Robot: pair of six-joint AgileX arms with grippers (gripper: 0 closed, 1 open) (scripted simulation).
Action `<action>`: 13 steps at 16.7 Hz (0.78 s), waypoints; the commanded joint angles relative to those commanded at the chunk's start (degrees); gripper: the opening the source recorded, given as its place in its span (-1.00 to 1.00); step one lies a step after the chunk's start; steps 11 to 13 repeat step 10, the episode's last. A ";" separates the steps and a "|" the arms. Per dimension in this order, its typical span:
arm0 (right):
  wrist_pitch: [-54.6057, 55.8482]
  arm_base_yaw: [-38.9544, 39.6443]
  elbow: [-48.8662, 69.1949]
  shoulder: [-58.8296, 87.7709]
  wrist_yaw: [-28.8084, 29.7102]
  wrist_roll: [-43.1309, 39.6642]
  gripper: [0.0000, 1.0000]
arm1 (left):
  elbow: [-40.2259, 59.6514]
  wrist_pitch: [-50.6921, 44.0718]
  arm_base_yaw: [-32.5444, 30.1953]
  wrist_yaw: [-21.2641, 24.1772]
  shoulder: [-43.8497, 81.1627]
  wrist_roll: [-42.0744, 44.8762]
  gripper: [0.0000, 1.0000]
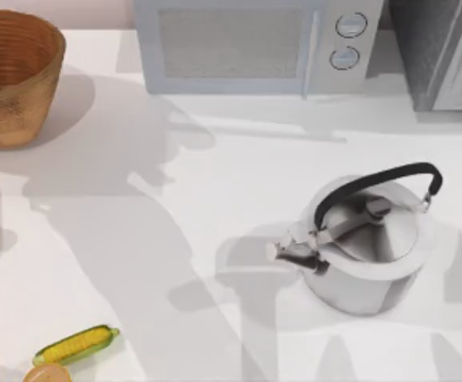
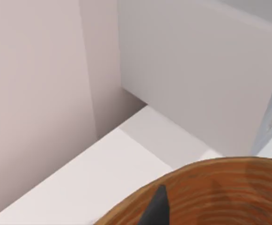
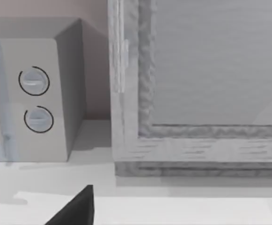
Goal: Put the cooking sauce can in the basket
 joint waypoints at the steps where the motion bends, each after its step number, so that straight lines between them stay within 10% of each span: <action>1: 0.00 0.00 0.00 0.00 0.00 0.00 1.00 | 0.00 0.00 0.00 0.00 0.00 0.00 0.51; 4: 0.00 0.00 0.00 0.00 0.00 0.00 1.00 | 0.00 0.00 0.00 0.00 0.00 0.00 0.96; 13: 0.00 0.00 0.00 0.00 0.00 0.00 1.00 | 0.00 0.00 0.00 0.00 0.00 0.00 1.00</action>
